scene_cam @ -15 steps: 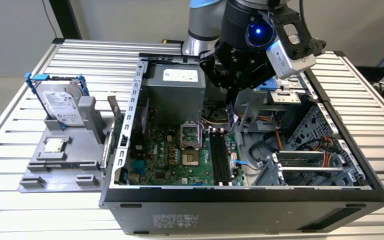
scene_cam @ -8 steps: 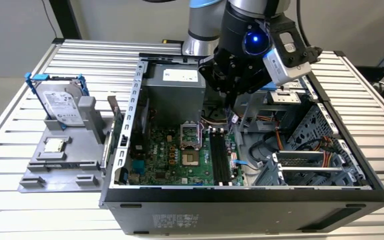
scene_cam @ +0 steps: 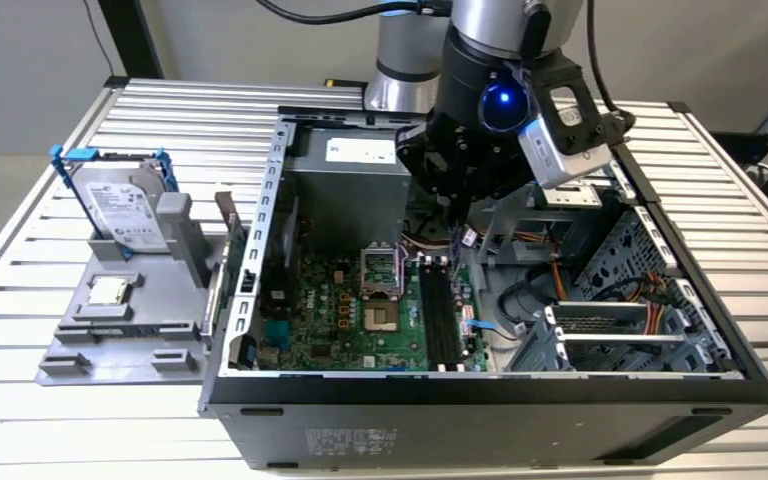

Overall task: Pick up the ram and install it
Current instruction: 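Insert the ram into the slot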

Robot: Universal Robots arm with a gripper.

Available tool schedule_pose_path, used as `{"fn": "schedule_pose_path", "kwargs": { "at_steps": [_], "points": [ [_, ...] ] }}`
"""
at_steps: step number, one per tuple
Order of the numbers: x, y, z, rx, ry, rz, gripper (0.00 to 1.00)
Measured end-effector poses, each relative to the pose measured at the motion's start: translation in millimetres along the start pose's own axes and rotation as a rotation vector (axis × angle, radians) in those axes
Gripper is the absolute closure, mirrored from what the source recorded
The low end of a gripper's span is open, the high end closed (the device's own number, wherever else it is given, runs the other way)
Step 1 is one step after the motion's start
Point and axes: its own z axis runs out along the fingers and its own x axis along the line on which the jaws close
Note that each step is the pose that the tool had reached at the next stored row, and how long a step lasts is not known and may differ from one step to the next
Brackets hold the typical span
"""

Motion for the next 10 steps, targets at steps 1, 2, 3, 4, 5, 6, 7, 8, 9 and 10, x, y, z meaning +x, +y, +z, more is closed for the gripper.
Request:
{"fn": "schedule_pose_path", "kwargs": {
  "at_steps": [1,2,3,4,5,6,7,8,9,10],
  "points": [
    [-1.6,0.1,1.5,0.0000,0.0000,0.000,1.00],
    [-5.0,0.4,2.7,-0.0001,0.0000,0.000,1.00],
    [-9.4,0.8,3.9,0.0000,0.0000,0.000,1.00],
    [-14.1,1.1,5.4,-0.0001,0.0000,0.000,1.00],
    [-18.6,1.5,7.1,-0.0001,-0.0001,0.000,1.00],
    [-22.9,1.8,9.0,0.0000,0.0000,0.000,1.00],
    [-26.4,2.1,10.9,-0.0001,0.0000,0.000,1.00],
    [-28.9,2.3,12.7,-0.0001,0.0001,0.000,1.00],
    [-29.3,1.6,14.6,0.0000,-0.0001,0.000,1.00],
    [-29.2,1.0,16.4,-0.0001,-0.0001,0.000,1.00]
  ]
}}
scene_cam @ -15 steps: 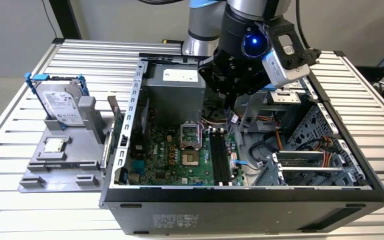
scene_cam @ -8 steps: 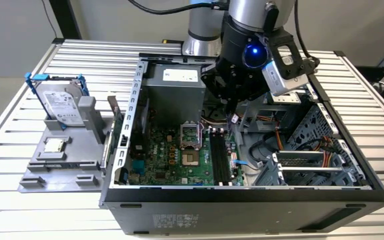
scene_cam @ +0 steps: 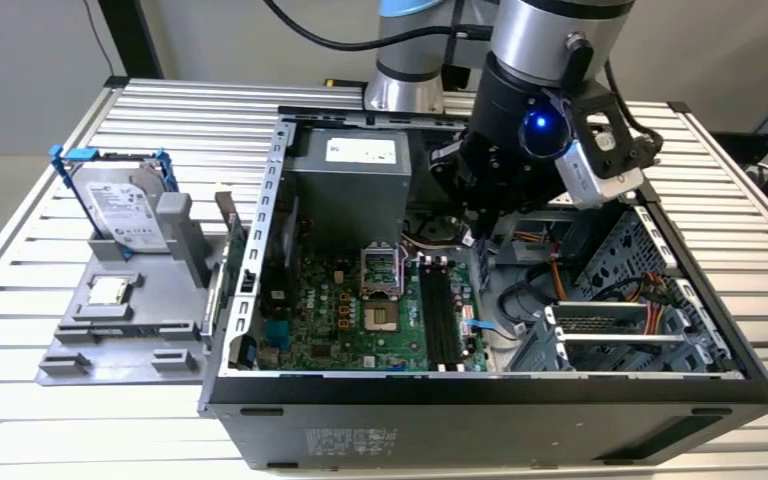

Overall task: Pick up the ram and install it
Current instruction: 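Insert the ram into the slot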

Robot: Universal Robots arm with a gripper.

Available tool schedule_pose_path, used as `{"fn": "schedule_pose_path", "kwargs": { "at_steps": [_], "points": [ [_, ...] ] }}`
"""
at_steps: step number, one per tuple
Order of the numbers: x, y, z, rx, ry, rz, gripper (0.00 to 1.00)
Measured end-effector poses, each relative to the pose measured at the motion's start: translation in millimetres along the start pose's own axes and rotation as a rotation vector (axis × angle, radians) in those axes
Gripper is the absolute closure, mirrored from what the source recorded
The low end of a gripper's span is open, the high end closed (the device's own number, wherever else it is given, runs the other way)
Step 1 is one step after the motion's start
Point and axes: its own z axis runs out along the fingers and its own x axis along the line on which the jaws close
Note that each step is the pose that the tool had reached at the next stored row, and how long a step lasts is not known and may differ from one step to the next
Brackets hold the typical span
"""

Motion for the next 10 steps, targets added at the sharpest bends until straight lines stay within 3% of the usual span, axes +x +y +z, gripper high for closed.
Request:
{"fn": "schedule_pose_path", "kwargs": {
  "at_steps": [5,10],
  "points": [
    [1.0,-0.5,8.5,-0.0001,0.0005,-0.022,1.00],
    [6.2,-2.1,17.6,-0.0003,0.0007,-0.034,1.00]
  ]
}}
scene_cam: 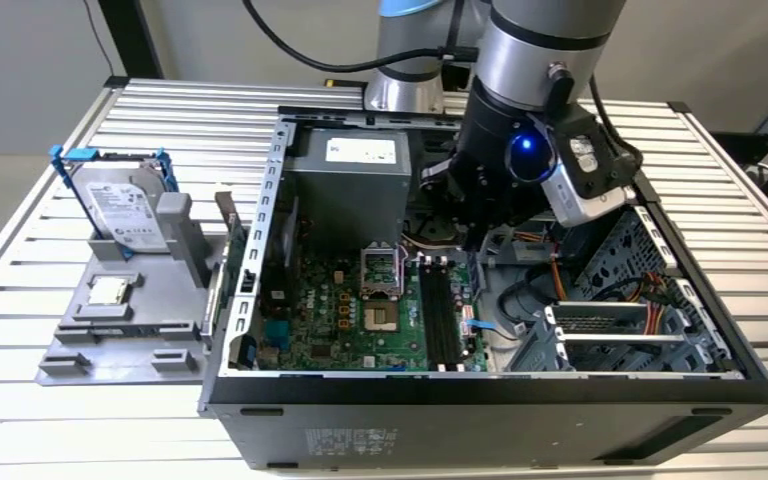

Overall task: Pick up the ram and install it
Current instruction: 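Insert the ram into the slot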

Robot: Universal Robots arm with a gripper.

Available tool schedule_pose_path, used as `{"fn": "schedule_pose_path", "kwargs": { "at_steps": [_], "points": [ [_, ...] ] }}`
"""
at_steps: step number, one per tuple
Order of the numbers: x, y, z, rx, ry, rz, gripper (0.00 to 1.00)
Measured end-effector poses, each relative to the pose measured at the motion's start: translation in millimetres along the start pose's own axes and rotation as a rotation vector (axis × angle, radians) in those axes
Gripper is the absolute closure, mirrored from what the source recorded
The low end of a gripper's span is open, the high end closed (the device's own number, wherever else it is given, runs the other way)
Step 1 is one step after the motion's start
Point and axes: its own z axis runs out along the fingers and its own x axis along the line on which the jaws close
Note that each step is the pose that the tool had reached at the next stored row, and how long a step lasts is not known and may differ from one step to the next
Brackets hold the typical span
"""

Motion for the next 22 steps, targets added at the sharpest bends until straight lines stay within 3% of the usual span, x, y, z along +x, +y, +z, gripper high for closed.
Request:
{"fn": "schedule_pose_path", "kwargs": {
  "at_steps": [13,17,22],
  "points": [
    [0.9,-2.8,23.5,-0.0001,0.0001,-0.007,1.00],
    [0.9,-2.8,24.5,0.0002,0.0002,-0.007,1.00],
    [0.8,-3.0,32.8,0.0000,0.0002,-0.007,1.00]
  ]
}}
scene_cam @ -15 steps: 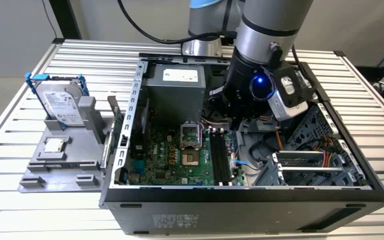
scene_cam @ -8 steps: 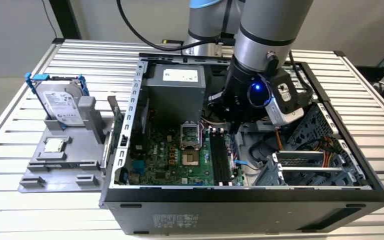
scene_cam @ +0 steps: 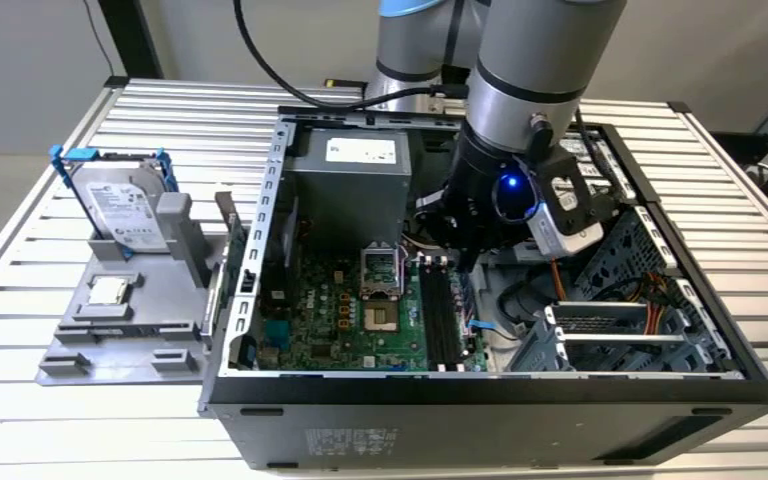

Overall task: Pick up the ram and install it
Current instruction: 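Insert the ram into the slot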

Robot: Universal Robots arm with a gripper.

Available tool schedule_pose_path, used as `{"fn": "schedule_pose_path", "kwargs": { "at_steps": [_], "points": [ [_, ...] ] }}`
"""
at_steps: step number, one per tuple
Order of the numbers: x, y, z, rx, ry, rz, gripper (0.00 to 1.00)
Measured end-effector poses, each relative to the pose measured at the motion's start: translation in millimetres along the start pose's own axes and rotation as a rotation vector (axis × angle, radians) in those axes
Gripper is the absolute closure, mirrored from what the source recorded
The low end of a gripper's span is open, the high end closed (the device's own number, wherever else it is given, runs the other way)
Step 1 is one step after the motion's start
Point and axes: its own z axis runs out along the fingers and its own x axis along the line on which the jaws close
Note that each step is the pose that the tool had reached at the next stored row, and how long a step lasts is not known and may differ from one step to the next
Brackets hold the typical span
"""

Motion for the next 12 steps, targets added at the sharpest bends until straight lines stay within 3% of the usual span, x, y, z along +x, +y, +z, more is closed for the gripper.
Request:
{"fn": "schedule_pose_path", "kwargs": {
  "at_steps": [12],
  "points": [
    [-1.1,-6.8,21.7,0.0000,0.0000,0.000,1.00]
  ]
}}
